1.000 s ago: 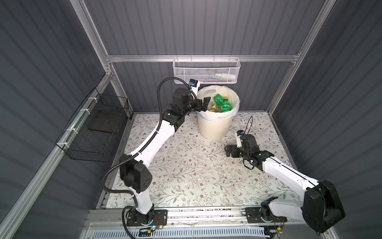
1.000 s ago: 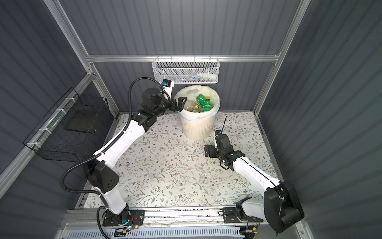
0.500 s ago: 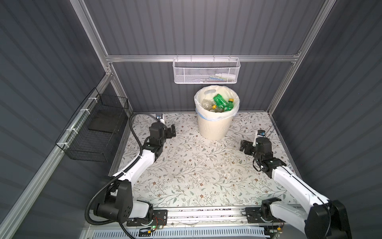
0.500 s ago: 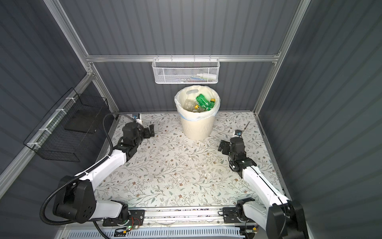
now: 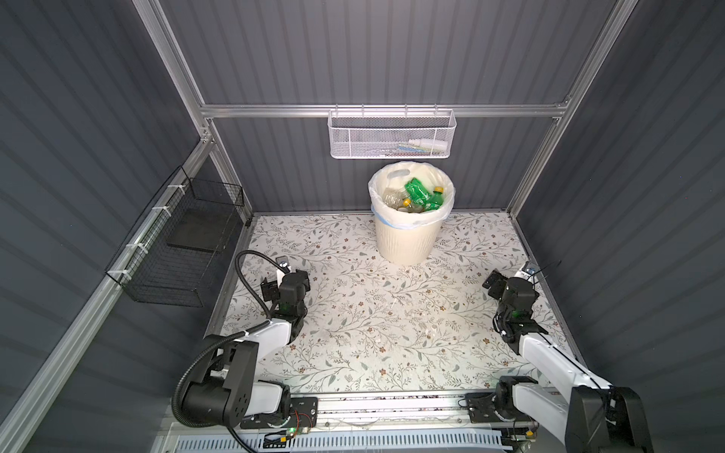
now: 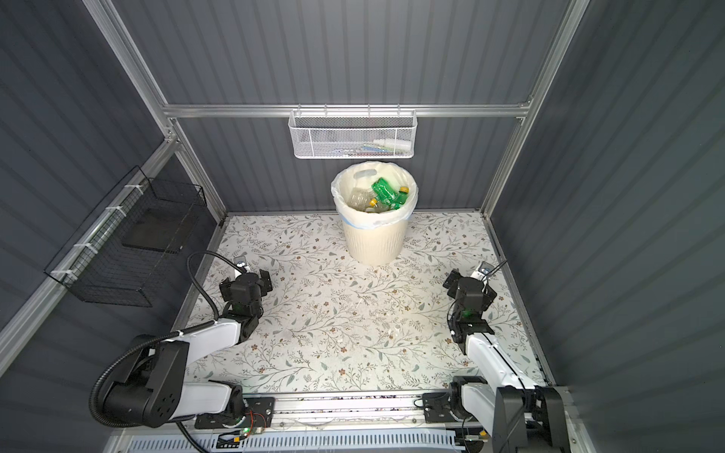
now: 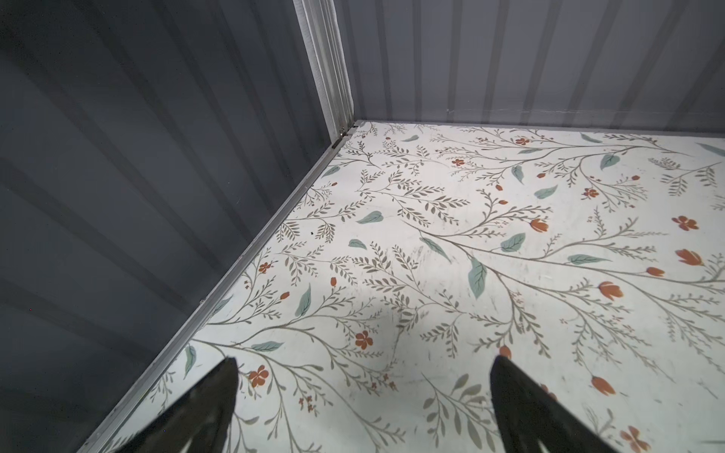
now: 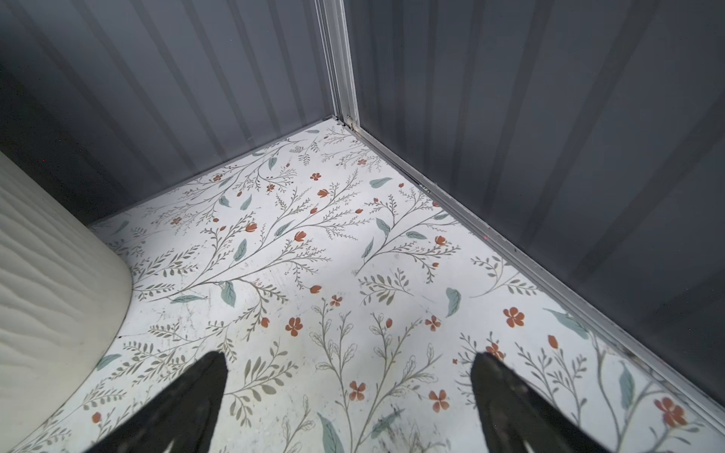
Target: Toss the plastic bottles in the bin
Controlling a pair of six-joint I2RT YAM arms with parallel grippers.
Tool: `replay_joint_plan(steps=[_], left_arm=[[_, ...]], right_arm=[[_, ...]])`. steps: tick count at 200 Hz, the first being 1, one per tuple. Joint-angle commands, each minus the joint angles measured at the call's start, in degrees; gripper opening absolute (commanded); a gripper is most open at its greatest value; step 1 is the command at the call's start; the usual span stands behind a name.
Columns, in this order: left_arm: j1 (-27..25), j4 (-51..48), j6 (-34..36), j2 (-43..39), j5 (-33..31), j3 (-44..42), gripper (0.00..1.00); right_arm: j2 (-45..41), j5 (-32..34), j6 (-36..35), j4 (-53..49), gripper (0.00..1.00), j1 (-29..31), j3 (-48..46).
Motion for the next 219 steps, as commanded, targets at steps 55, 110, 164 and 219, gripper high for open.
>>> replay_joint_plan(steps=[55, 110, 164, 219], left_arm=[[1.6, 22.9, 5.6, 15.4, 4.7, -2.2, 1.00], [5.0, 17.0, 4.3, 17.9, 14.0, 0.9, 1.00], [6.3, 17.1, 4.4, 18.6, 17.0, 1.7, 1.00], [6.3, 17.6, 4.4, 18.7, 16.8, 1.5, 1.00]], right_arm=[[15.2, -9.1, -11.0, 29.8, 0.99, -0.6, -3.6], [21.2, -14.6, -12.5, 33.3, 0.99, -1.0, -3.0], [22.2, -14.9, -12.1, 30.2, 0.99, -1.4, -0.5], [22.3, -15.0, -12.2, 30.5, 0.99, -1.4, -0.5]])
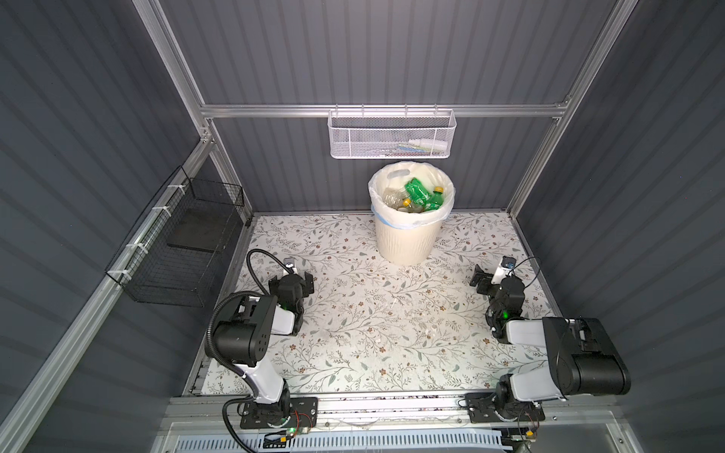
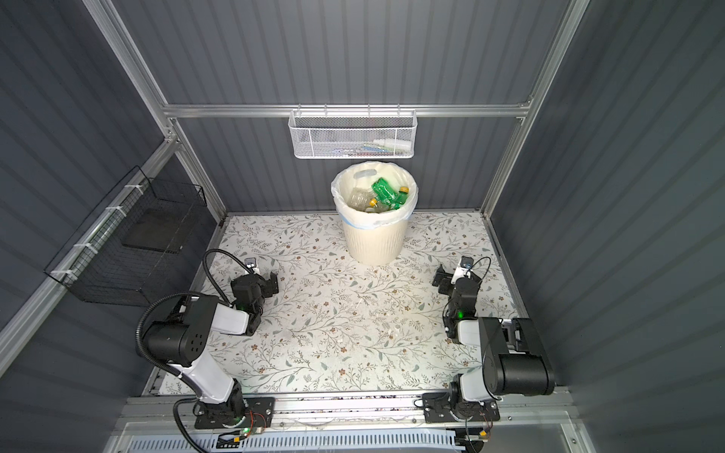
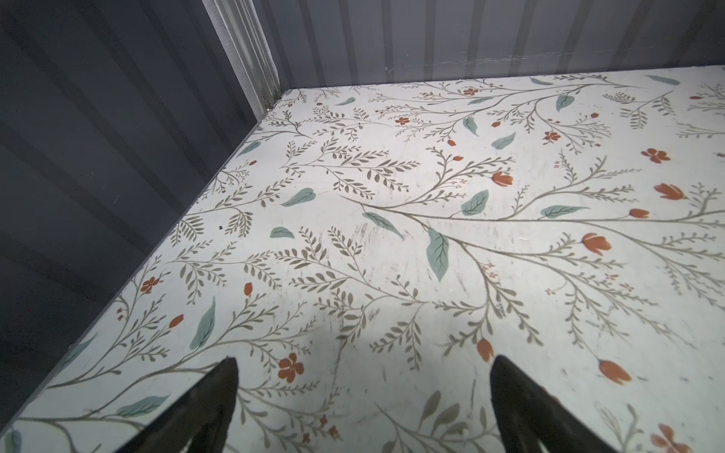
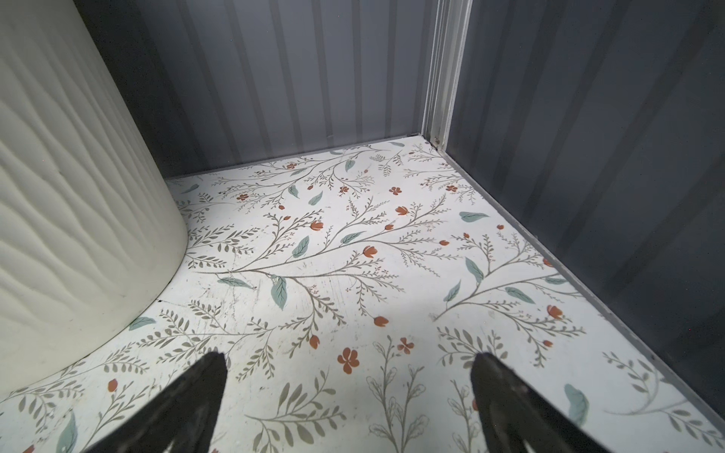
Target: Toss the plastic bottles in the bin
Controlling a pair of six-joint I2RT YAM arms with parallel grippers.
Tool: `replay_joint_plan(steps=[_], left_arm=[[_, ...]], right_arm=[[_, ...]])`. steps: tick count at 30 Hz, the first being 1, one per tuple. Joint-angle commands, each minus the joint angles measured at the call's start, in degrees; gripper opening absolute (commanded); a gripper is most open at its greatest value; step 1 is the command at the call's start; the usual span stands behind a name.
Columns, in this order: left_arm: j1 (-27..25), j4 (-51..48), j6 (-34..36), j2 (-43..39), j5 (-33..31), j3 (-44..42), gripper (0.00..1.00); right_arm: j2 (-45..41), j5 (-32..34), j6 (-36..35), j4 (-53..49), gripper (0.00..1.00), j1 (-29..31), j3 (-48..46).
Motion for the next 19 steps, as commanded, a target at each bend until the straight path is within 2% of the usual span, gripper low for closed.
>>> replay_joint_plan(steps=[1, 19], left_arm=[[0.4, 0.2, -0.1, 0.2, 0.5, 0.5, 1.00], [0.4, -0.1, -0.1, 0.1, 0.7, 0.7, 1.00]], right_arm=[[0.1, -0.4, -0.4, -0.3, 0.99, -0.2, 0.9], [0.1, -0.4, -0.4, -0.3, 0.99, -0.2, 0.8]])
